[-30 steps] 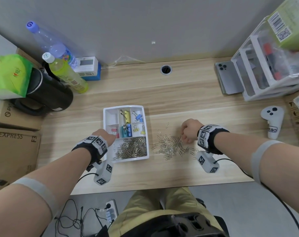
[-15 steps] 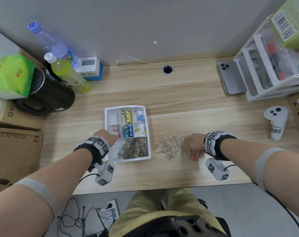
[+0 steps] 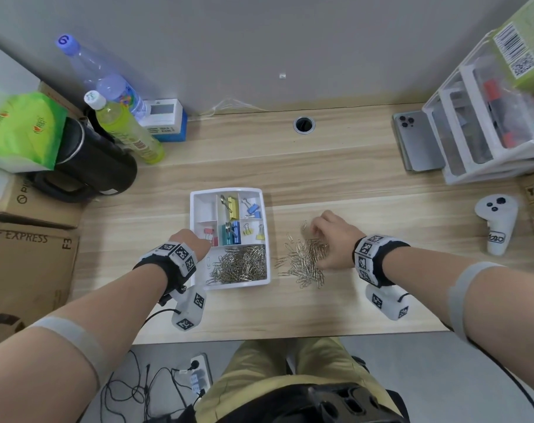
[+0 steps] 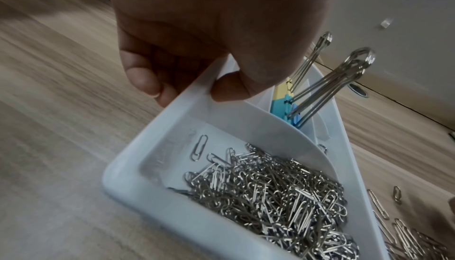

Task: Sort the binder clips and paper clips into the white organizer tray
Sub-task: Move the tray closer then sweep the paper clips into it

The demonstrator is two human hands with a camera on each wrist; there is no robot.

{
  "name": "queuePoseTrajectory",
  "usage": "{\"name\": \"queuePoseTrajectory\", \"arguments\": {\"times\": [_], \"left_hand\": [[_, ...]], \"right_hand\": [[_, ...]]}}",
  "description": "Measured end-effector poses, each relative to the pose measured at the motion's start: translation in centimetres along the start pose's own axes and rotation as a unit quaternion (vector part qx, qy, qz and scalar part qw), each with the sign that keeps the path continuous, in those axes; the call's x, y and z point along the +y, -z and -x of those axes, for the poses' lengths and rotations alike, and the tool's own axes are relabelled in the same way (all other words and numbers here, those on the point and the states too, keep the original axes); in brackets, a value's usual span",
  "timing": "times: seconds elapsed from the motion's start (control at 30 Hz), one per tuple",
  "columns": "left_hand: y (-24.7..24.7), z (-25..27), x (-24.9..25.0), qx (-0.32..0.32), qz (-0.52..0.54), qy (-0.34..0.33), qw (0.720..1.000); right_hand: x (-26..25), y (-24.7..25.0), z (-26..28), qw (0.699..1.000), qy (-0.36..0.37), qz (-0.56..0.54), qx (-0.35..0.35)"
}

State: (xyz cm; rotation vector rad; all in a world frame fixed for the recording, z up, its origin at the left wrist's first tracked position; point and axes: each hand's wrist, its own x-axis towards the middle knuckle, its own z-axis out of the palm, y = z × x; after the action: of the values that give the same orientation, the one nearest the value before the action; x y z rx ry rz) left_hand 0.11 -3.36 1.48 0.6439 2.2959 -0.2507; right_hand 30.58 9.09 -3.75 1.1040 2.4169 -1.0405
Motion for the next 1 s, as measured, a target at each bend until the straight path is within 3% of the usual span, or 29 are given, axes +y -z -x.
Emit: {"name": "queuePoseTrajectory", "arguments": {"times": [0.2, 0.43, 1.0], "left_hand": [[0.0, -0.3, -0.2, -0.002, 0.009, 0.0, 1.0], [-0.1, -0.6, -0.3, -0.001, 0.027, -0.004, 1.0], [-0.3, -0.9, -0.5, -0.004, 0.033, -0.009, 0.999]], "right_hand": [[-1.2, -1.6, 0.0, 0.987, 0.046, 0.137, -0.072], [-1.6, -2.7, -0.7, 0.991, 0.079, 0.083, -0.065], [-2.8, -3.8, -0.2, 0.985, 0.104, 0.13, -0.053]]}}
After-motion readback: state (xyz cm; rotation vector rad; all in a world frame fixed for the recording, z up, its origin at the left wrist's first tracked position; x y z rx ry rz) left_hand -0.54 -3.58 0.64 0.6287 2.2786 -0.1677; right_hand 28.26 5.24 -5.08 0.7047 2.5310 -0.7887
